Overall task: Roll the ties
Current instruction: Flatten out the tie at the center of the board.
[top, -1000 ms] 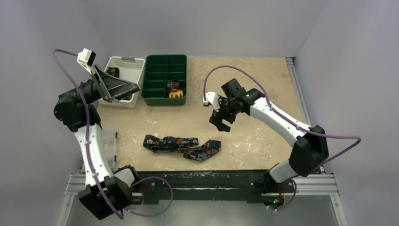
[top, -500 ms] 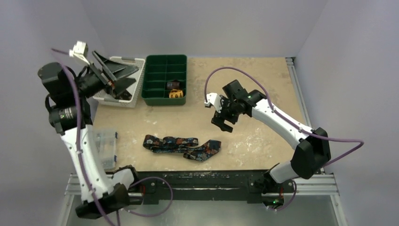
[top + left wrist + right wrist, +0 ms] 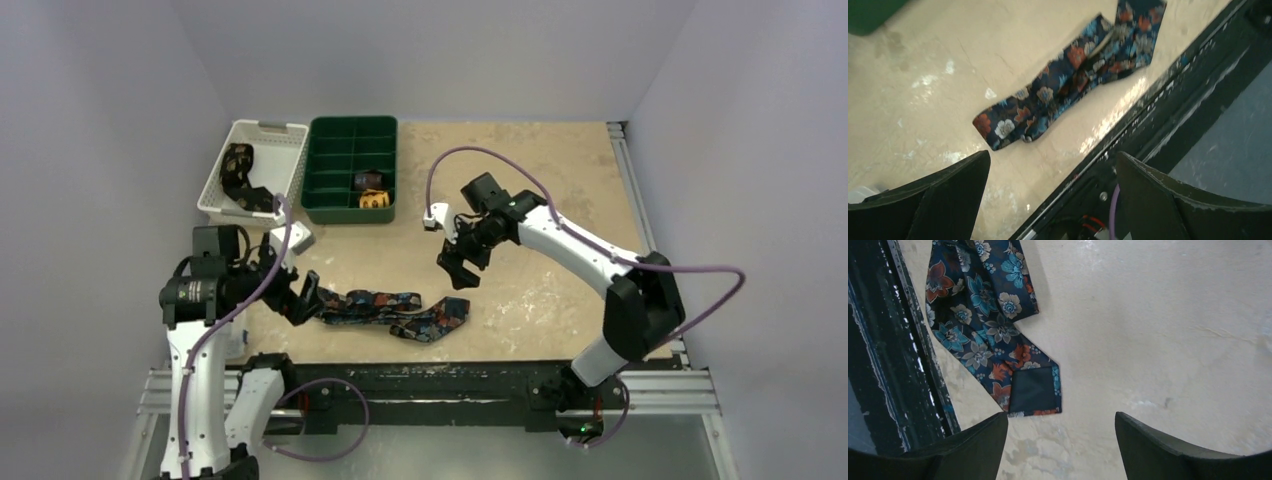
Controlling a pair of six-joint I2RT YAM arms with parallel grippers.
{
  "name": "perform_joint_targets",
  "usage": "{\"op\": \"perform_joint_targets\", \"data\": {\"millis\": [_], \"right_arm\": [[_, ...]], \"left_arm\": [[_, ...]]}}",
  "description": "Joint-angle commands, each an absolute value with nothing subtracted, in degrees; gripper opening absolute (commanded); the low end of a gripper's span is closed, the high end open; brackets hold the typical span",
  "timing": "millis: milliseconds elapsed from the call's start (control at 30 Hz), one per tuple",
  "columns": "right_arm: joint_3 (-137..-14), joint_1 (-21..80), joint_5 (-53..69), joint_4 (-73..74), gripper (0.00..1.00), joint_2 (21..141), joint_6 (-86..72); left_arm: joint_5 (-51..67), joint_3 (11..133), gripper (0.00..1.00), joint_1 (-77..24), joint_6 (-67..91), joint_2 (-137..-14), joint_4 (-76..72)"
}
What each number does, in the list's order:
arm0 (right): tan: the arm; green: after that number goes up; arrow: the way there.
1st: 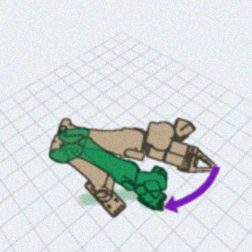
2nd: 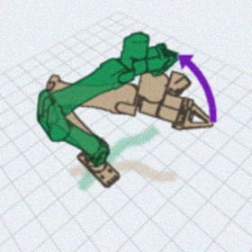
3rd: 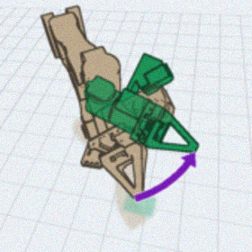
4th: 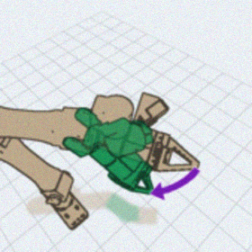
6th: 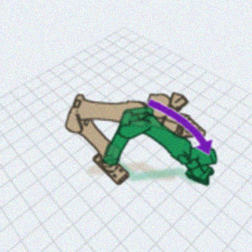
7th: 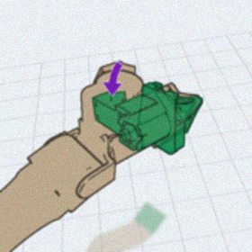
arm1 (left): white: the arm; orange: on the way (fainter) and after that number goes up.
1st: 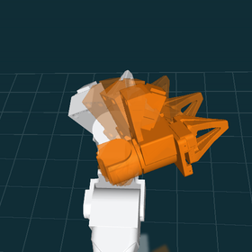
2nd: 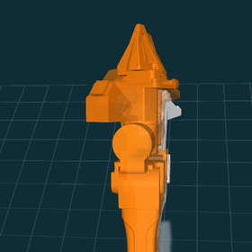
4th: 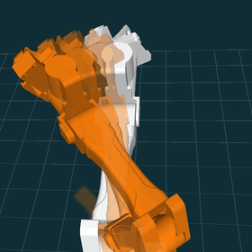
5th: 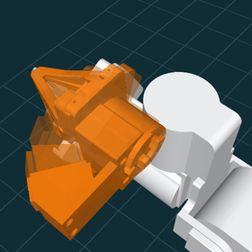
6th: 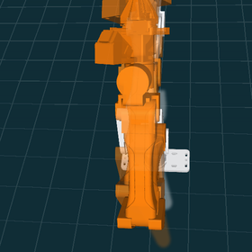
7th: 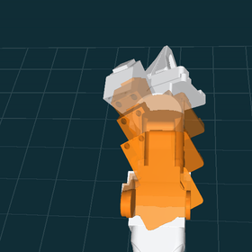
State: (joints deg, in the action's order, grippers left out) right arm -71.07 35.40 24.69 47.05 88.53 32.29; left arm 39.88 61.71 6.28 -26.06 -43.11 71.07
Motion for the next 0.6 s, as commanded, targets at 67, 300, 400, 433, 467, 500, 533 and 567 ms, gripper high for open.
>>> {"op": "perform_joint_targets", "data": {"millis": [67,300,400,433,467,500,533,567], "right_arm": [[-69.26,38.45,27.54,39.47,0.76,95.14,30.58],[-64.1,45.13,22.25,28.66,0.76,96.2,27.22],[-59.91,47.39,21.91,23.55,0.77,93.65,30.22],[-58.26,48.04,21.93,21.81,0.77,92.62,31.87],[-56.57,48.38,22.31,20.41,0.77,91.33,33.67],[-55.13,48.69,22.66,19.11,0.76,89.92,35.56],[-53.56,49.06,23.08,18.09,0.75,88.33,37.44],[-52.31,49.39,23.56,17.38,0.73,86.94,39.44]], "left_arm": [[39.89,58.95,0.89,5.95,-53.52,-51.63,76.34],[40.91,54.57,0.86,5.83,-53.98,-50.38,66.92],[41.22,52.75,0.86,5.97,-50.02,-49.76,63.43],[41.08,51.94,0.86,6.12,-47.64,-49.9,60.88],[41.43,51.88,0.86,6.53,-45.19,-50.36,59.59],[42.16,52.17,0.86,6.98,-42.89,-51.04,58.73],[43.01,52.83,0.86,7.8,-41.0,-51.93,58.34],[44.07,53.54,0.86,8.12,-39.29,-52.85,58.2]]}}
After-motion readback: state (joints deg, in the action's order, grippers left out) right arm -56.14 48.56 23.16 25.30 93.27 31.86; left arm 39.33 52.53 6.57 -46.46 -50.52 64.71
